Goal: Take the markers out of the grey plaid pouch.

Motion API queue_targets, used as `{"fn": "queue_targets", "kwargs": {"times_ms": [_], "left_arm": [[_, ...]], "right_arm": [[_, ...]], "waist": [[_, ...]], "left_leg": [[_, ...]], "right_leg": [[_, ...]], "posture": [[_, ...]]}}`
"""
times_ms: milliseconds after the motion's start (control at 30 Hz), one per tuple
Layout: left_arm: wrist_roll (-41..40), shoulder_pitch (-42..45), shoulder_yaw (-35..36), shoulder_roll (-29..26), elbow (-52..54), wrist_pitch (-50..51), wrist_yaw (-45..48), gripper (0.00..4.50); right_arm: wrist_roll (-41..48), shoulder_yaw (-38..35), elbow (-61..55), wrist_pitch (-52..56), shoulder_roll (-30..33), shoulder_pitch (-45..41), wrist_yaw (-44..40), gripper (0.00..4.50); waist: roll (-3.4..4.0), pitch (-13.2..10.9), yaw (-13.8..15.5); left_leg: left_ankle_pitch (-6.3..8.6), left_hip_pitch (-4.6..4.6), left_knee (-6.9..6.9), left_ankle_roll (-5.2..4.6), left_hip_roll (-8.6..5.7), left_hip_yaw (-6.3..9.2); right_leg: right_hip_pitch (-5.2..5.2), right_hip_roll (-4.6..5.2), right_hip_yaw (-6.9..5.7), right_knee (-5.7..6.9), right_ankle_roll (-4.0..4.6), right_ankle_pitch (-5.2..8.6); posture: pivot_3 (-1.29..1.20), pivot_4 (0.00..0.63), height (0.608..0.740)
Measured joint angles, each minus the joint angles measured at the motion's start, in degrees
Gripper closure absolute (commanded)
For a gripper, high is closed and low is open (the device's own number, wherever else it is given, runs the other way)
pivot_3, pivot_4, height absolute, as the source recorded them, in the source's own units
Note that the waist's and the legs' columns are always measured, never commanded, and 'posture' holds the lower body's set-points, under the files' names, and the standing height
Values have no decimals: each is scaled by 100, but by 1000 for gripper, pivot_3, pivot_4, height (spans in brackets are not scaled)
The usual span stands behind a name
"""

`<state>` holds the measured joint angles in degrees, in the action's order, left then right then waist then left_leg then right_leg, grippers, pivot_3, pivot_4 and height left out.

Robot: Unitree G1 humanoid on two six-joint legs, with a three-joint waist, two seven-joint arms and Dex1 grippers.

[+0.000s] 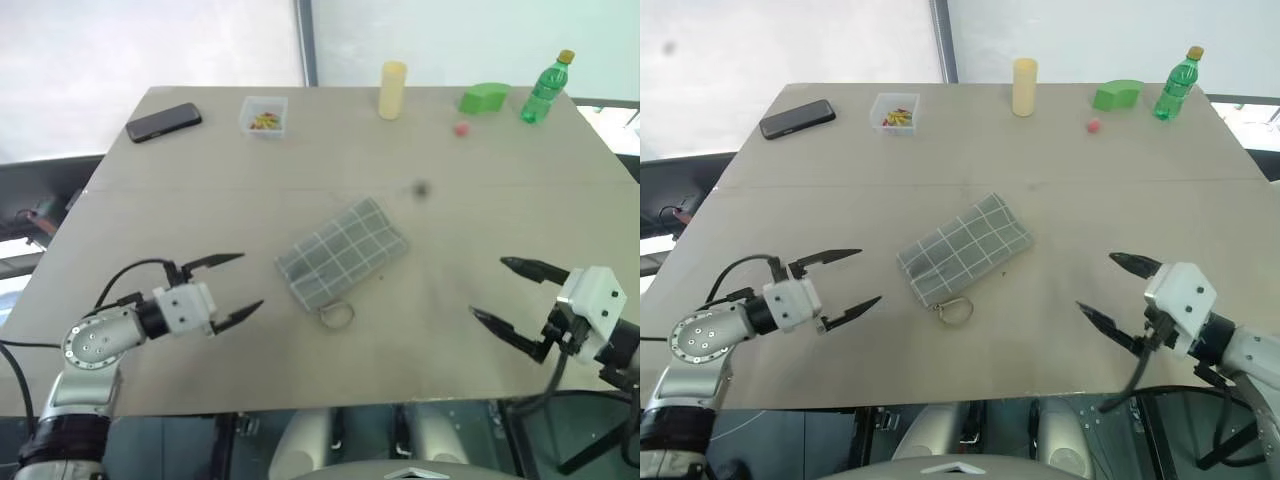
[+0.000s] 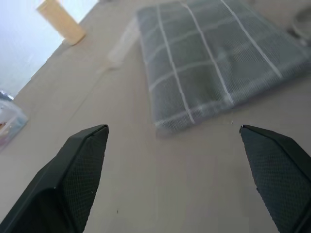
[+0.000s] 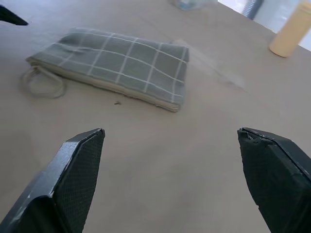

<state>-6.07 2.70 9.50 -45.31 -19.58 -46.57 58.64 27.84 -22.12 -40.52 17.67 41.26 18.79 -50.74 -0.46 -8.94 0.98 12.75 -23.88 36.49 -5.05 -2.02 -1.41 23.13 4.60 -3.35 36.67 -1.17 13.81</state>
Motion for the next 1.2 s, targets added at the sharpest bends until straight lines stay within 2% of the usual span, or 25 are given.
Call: {"fn": "queue_targets", "kwargs": {"times_ms": [33,67,233,333,500,633,900,933,1000,1167,1200], "left_arm": [[94,96,-53,-91,-331,-412,21,0],[273,361,-131,-206,-1002,-1296,0,0],[895,1199,-544,-271,-2181,-2846,-296,0],[1466,1701,-773,-125,-2648,-3500,-715,0],[2371,2065,-834,131,-2755,-3842,-1366,0],[3265,2356,-913,342,-2700,-3748,-2119,0],[4064,2796,-1555,569,-2278,-3233,-2919,0],[4152,2872,-1685,597,-2212,-3123,-3009,527],[4315,2957,-1876,646,-2158,-2961,-3118,1177],[4465,3099,-2230,754,-2031,-2670,-3363,3605],[4445,3118,-2266,746,-1991,-2650,-3424,4214]], "right_arm": [[55,-43,-12,-46,42,49,-103,55],[165,-101,-42,-91,140,118,-295,55],[305,-110,-180,-161,291,134,-527,55],[292,-29,-260,-173,326,114,-519,55],[264,112,-443,-169,325,109,-430,55],[224,147,-653,-124,299,226,-213,55],[165,254,-847,-41,218,353,88,55],[159,279,-852,-39,210,361,126,0],[150,311,-865,-39,202,376,160,0],[61,346,-897,-40,159,398,286,0],[38,365,-899,-41,145,406,314,0]], "waist": [[1,0,1],[1,0,10],[8,6,41],[15,10,95],[16,11,165],[19,13,230],[19,13,296],[18,14,298],[18,13,295],[20,14,302],[29,19,304]], "left_leg": [[0,0,0,0,0,-1],[0,0,0,-1,0,-5],[0,7,6,-2,0,-20],[0,7,14,-2,0,-22],[3,5,24,-8,0,-25],[5,11,37,-10,0,-23],[12,8,76,-22,2,-25],[12,7,78,-23,2,-25],[13,7,78,-24,2,-26],[16,5,76,-30,5,-25],[17,5,76,-30,4,-26]], "right_leg": [[0,1,0,0,0,0],[-1,17,-16,0,-1,0],[-6,86,-101,0,-25,-20],[-11,124,-162,1,-52,-38],[-19,141,-201,1,-69,-46],[-37,141,-210,1,-99,-42],[-53,152,-213,-4,-130,-58],[-53,153,-215,-5,-131,-59],[-52,152,-216,-5,-131,-60],[-51,151,-226,-6,-132,-60],[-51,152,-225,-7,-132,-60]], "posture": [[0,150,740],[0,150,740],[0,150,740],[0,150,740],[0,150,740],[0,150,740],[0,150,740],[0,150,740],[0,150,740],[0,150,740],[0,150,740]]}}
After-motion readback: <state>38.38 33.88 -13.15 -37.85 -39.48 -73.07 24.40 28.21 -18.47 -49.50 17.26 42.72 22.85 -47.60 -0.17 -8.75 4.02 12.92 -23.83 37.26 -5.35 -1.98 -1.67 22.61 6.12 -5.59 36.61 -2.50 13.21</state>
